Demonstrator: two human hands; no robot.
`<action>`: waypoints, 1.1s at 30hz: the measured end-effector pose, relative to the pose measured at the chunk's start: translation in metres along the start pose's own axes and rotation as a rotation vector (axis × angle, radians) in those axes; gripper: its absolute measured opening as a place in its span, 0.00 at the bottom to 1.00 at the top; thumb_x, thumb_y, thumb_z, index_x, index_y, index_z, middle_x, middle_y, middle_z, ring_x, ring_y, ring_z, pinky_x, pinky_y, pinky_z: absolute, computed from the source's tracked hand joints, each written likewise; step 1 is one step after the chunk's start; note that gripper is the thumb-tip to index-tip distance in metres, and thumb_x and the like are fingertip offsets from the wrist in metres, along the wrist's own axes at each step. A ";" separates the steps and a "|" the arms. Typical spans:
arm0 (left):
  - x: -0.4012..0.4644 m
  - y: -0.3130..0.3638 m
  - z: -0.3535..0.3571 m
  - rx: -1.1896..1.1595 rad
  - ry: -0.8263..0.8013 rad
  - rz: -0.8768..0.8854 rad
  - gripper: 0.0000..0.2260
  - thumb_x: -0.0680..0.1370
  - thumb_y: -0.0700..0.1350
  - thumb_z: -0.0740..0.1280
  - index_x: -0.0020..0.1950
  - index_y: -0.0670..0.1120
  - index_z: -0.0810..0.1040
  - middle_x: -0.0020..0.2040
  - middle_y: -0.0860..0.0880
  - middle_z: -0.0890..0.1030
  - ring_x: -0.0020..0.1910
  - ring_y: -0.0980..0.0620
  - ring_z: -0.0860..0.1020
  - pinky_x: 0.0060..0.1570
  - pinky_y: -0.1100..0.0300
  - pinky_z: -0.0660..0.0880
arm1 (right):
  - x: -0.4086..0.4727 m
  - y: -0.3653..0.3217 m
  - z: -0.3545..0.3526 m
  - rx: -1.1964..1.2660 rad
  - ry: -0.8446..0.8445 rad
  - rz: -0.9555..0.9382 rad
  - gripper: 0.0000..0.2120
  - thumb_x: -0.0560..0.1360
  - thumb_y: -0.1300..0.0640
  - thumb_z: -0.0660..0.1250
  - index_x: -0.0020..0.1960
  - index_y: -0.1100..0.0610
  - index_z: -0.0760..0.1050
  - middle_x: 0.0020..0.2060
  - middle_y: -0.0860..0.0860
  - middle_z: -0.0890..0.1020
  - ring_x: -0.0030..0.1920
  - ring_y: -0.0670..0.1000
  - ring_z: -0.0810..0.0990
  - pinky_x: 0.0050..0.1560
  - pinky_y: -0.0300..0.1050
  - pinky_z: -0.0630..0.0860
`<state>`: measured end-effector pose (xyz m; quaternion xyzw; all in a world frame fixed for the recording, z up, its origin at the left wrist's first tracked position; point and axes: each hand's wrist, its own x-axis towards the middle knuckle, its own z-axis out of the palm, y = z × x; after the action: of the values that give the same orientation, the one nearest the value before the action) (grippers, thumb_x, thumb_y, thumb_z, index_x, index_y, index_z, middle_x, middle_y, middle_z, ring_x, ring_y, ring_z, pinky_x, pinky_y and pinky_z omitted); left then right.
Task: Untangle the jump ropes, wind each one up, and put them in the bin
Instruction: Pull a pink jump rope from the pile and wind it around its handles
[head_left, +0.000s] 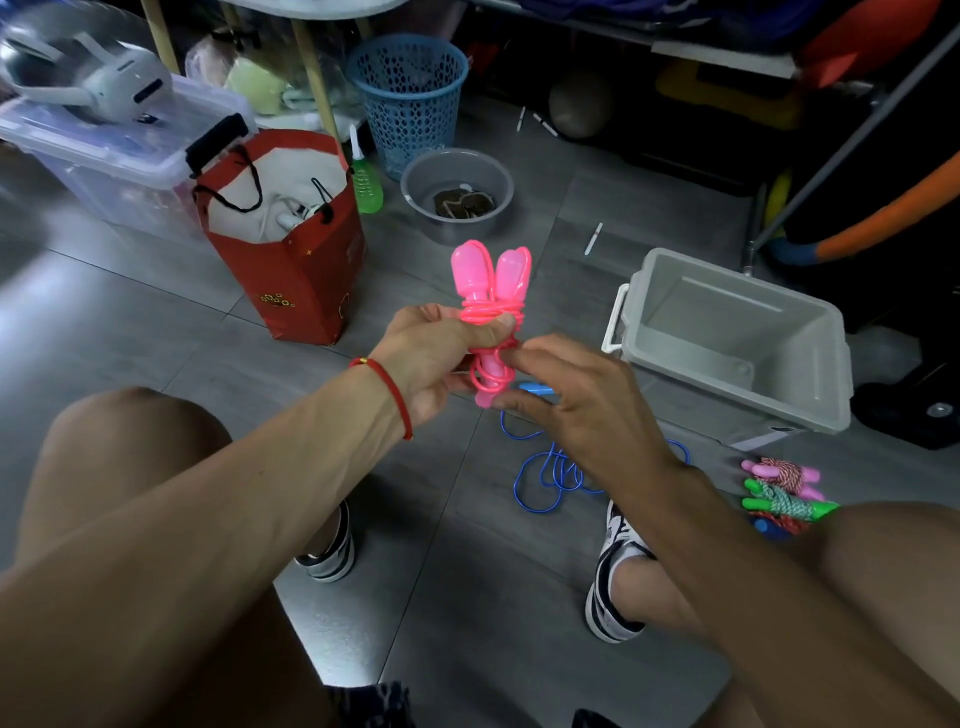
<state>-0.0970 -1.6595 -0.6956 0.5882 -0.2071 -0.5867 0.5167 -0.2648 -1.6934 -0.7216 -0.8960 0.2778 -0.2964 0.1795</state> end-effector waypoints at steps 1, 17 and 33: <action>0.000 -0.001 0.000 0.014 -0.001 0.001 0.10 0.75 0.38 0.73 0.50 0.31 0.82 0.38 0.38 0.82 0.33 0.42 0.80 0.42 0.44 0.79 | 0.001 -0.001 -0.002 0.046 0.006 0.024 0.14 0.73 0.49 0.74 0.52 0.59 0.84 0.46 0.50 0.84 0.46 0.50 0.81 0.48 0.38 0.72; -0.011 -0.005 -0.012 0.194 -0.256 0.052 0.14 0.80 0.40 0.67 0.56 0.28 0.77 0.46 0.26 0.80 0.42 0.36 0.75 0.58 0.42 0.78 | 0.010 0.012 -0.008 0.180 0.015 0.273 0.03 0.77 0.59 0.71 0.50 0.55 0.81 0.43 0.47 0.83 0.42 0.45 0.79 0.48 0.43 0.77; -0.012 -0.014 -0.014 0.277 -0.151 0.128 0.10 0.79 0.36 0.69 0.57 0.32 0.78 0.48 0.25 0.79 0.45 0.34 0.76 0.54 0.32 0.76 | 0.008 -0.002 -0.004 0.331 0.038 0.377 0.09 0.77 0.61 0.71 0.57 0.57 0.77 0.40 0.43 0.83 0.41 0.43 0.82 0.48 0.41 0.79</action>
<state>-0.0919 -1.6385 -0.7046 0.5938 -0.3613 -0.5608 0.4499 -0.2611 -1.6971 -0.7139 -0.7810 0.3909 -0.3160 0.3707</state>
